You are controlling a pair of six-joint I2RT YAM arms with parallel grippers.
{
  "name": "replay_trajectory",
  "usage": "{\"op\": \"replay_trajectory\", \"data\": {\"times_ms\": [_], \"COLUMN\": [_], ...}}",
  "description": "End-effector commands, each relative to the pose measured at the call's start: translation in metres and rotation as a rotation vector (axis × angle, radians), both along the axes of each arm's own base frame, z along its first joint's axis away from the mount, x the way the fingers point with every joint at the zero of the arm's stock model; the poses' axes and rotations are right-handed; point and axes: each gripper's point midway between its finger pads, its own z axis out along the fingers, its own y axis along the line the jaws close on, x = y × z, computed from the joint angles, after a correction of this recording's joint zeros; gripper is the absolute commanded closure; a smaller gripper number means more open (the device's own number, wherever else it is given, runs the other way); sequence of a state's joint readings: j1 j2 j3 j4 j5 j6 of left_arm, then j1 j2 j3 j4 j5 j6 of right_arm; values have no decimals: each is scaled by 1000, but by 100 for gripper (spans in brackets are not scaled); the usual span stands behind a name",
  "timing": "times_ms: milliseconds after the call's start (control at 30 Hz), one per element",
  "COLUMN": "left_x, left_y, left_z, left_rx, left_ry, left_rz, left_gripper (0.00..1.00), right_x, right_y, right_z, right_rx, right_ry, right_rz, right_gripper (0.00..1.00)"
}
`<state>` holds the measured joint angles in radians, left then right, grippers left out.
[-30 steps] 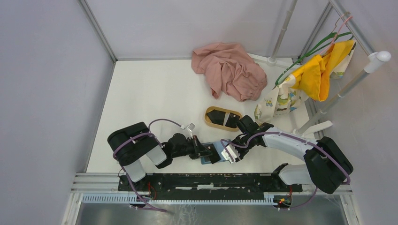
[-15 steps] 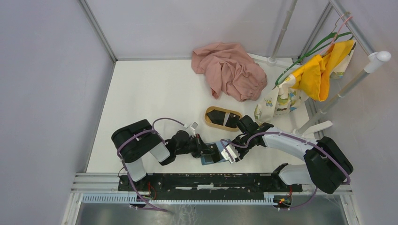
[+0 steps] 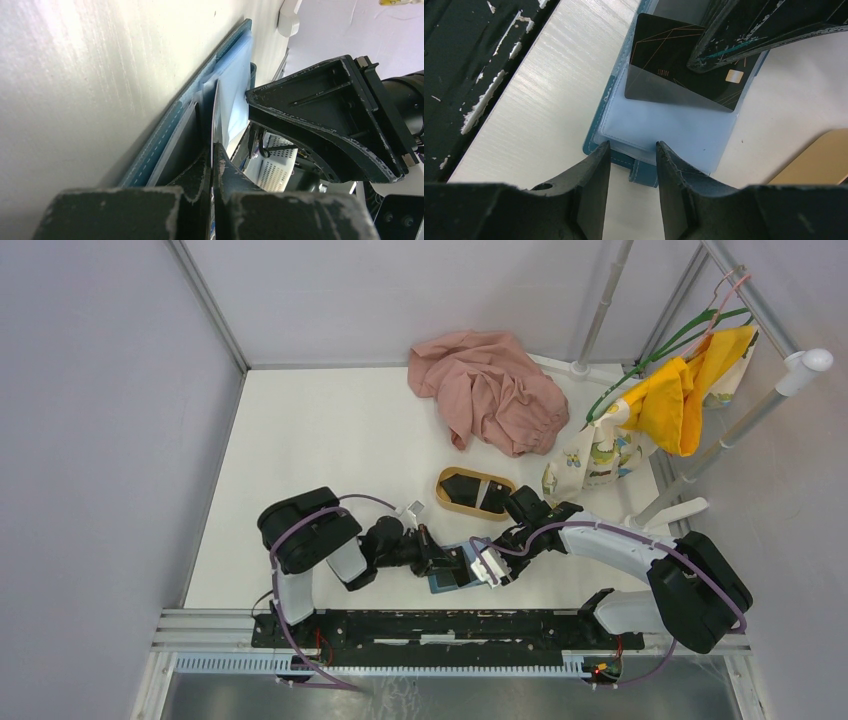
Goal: Put the credit cards into the card holder
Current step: Insert the credit card into the card holder.
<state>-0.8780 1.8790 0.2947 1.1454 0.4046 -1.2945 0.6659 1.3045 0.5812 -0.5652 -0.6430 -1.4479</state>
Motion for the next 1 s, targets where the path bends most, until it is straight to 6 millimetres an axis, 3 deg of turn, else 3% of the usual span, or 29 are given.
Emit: {"op": "replay_trajectory", "data": {"times_ms": [0, 133, 267, 400, 500, 733, 967], "left_x": [-12, -8, -5, -4, -4, -2, -1], "left_y": [2, -2, -4, -4, -4, -6, -8], "left_z": [-17, -17, -22, -27, -29, -29, -28], "left_rx": [28, 33, 75, 98, 103, 103, 105], "left_ry": [85, 74, 62, 63, 68, 62, 59], "left_rz": [-29, -41, -56, -62, -62, -62, -63], "left_gripper": [98, 95, 84, 80, 79, 77, 76], "right_x": [3, 3, 4, 0, -18, -26, -19], "right_y": [0, 1, 4, 16, 31, 65, 91], "right_z": [1, 1, 6, 25, 44, 58, 45], "right_rx": [-18, -14, 3, 75, 199, 305, 248], "right_ry": [-3, 0, 8, 29, 85, 81, -6], "right_rz": [-13, -18, -26, -12, 45, 36, -48], "right_gripper": [56, 53, 50, 47, 47, 83, 87]}}
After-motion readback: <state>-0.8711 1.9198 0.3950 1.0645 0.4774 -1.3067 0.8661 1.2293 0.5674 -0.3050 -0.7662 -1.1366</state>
